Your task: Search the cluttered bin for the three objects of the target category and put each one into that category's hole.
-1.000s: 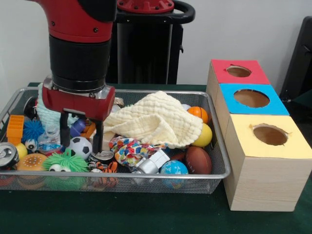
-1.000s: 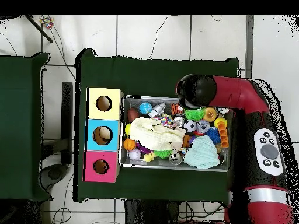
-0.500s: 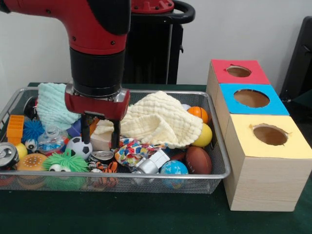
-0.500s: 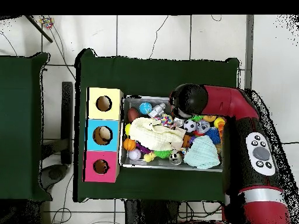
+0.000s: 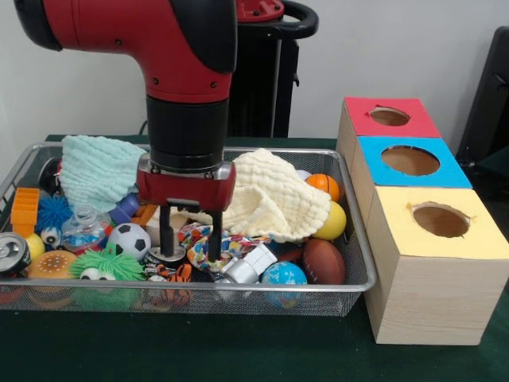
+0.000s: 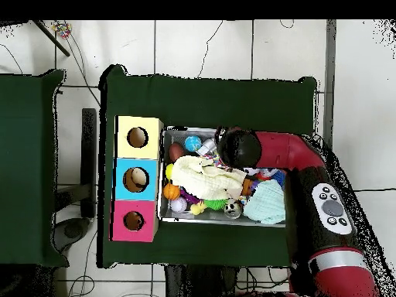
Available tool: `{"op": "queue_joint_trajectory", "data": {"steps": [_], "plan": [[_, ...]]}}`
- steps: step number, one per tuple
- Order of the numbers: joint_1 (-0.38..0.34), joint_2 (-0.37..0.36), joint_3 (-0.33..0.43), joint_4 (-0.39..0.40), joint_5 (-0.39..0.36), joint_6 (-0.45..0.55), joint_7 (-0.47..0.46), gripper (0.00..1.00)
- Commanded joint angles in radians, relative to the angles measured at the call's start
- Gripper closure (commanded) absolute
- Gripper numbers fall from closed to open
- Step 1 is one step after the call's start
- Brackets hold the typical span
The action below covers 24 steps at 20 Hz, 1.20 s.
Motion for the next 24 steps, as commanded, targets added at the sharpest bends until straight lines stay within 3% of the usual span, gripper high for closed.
{"op": "queue_joint_trajectory", "data": {"steps": [1,7,16,24], "plan": [[-0.037,0.06,0.038,0.127,-0.037,-0.17,0.07,0.0],[-0.022,0.075,0.018,0.084,-0.023,-0.192,0.051,0.0],[0.055,0.063,-0.087,0.025,-0.036,-0.2,0.09,0.0],[0.034,0.04,-0.097,0.081,-0.021,-0.177,0.062,0.0]]}}
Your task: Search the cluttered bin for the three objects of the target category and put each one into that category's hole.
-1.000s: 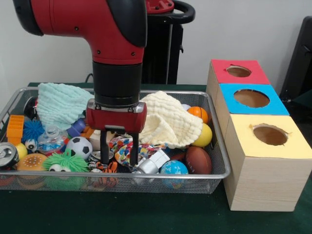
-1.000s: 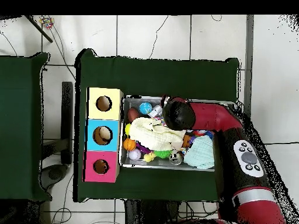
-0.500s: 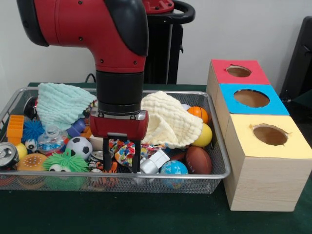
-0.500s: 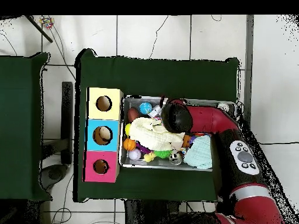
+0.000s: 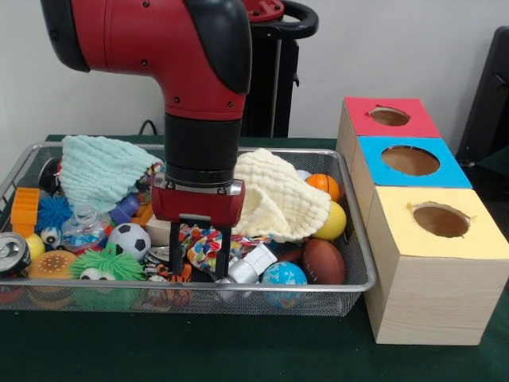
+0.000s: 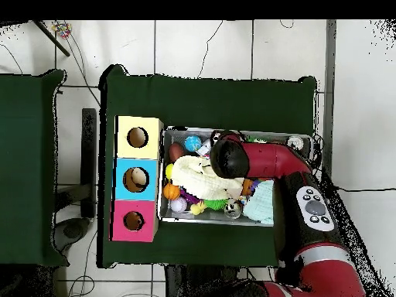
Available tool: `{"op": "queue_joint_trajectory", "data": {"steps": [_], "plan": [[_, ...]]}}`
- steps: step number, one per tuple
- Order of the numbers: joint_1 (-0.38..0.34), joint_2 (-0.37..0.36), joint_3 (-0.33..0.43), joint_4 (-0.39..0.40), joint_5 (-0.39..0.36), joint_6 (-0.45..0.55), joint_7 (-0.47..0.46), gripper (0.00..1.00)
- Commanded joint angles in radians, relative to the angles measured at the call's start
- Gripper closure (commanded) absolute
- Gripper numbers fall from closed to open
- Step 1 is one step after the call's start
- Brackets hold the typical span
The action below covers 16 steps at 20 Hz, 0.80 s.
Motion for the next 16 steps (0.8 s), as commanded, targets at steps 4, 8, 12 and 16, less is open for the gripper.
{"op": "queue_joint_trajectory", "data": {"steps": [4,8,12,16], "plan": [[-0.027,-0.018,-0.035,0.093,-0.036,-0.013,0.063,0.0],[-0.033,-0.019,-0.045,0.118,-0.062,-0.073,0.062,0.0],[-0.032,-0.012,-0.058,0.114,-0.074,-0.115,0.064,0.0],[-0.024,-0.005,-0.068,0.099,-0.072,-0.134,0.064,0.0]]}}
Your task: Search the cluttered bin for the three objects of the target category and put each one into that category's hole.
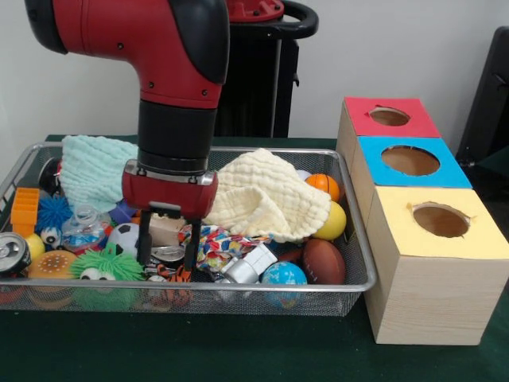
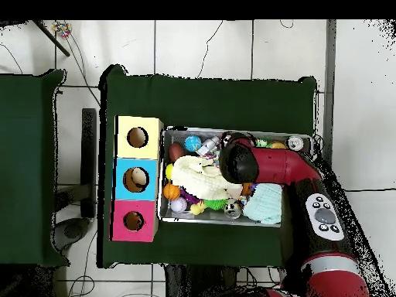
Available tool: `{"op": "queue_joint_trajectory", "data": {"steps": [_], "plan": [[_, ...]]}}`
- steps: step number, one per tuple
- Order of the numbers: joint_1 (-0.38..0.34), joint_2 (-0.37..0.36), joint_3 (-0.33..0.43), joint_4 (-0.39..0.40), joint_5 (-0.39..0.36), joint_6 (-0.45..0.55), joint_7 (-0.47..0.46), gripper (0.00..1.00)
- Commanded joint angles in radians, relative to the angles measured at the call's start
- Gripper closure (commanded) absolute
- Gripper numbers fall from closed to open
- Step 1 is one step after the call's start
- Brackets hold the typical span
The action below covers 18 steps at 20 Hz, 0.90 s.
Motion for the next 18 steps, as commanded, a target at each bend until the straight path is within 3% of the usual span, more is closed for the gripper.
{"op": "queue_joint_trajectory", "data": {"steps": [1,10,18], "plan": [[-0.017,0.022,-0.012,0.078,-0.07,-0.09,0.067,0.0],[-0.037,0.05,0.046,0.071,-0.055,-0.158,0.075,0.0],[-0.084,0.051,0.117,0.118,-0.01,-0.082,0.057,0.0]]}}
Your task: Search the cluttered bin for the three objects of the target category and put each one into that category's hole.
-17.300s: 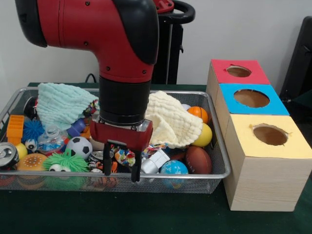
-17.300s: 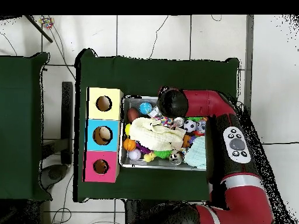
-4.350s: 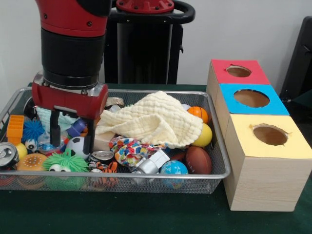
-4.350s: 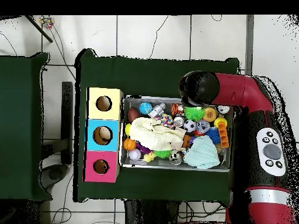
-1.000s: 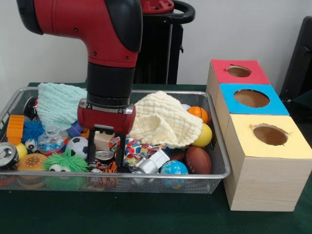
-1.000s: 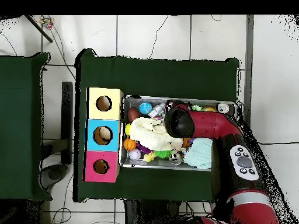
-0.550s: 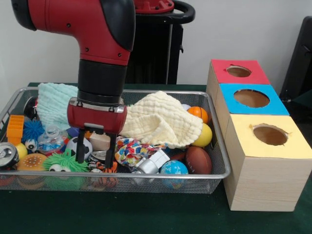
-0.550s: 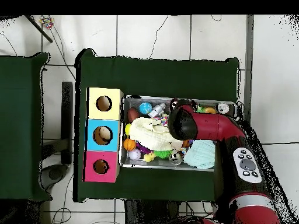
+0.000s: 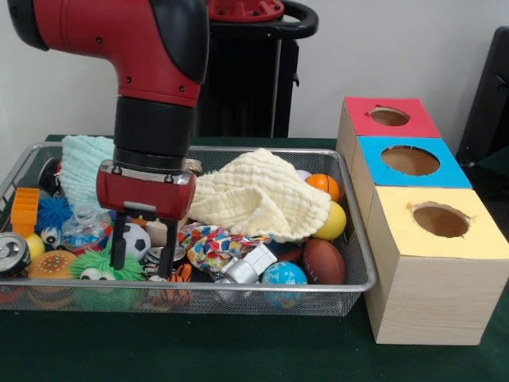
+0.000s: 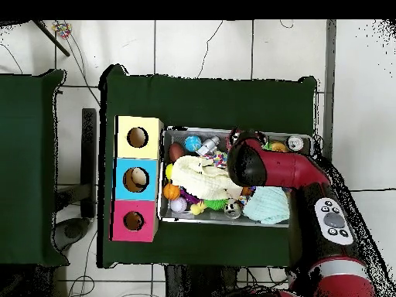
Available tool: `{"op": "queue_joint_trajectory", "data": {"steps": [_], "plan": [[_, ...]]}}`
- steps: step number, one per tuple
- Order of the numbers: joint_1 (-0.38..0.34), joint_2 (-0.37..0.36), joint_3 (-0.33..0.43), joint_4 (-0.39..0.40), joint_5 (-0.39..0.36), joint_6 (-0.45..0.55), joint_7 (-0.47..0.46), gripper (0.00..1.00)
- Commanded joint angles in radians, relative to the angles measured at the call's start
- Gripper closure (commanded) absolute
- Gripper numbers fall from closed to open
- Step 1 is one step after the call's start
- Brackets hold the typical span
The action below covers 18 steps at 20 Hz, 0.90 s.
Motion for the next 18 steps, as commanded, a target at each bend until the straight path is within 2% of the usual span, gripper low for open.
{"op": "queue_joint_trajectory", "data": {"steps": [1,5,8,15,18], "plan": [[-0.067,0.051,0.139,0.123,0.009,0.039,0.053,0.0],[-0.104,0.053,0.176,0.165,0.033,0.084,0.051,0.0],[-0.094,0.043,0.164,0.196,0.054,0.092,0.087,0.0],[-0.062,0.036,0.138,0.218,0.085,0.072,0.125,0.0],[-0.058,0.047,0.141,0.215,0.083,0.018,0.135,0.0]]}}
